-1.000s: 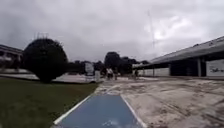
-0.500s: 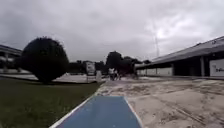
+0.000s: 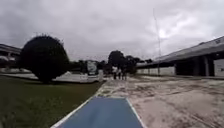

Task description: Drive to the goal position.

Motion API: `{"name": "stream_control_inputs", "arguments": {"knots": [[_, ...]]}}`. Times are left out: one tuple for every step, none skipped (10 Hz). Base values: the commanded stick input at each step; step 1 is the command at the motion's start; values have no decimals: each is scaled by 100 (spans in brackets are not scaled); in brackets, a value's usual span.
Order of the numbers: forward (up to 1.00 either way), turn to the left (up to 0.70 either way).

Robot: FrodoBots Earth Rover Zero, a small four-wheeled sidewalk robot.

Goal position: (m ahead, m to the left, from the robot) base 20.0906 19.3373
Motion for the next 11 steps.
{"name": "stream_control_inputs", "arguments": {"knots": [[50, 0], [50, 0], [50, 0], [50, 0], [50, 0], [50, 0], [50, 0], [50, 0], [50, 0], [50, 0], [50, 0]]}}
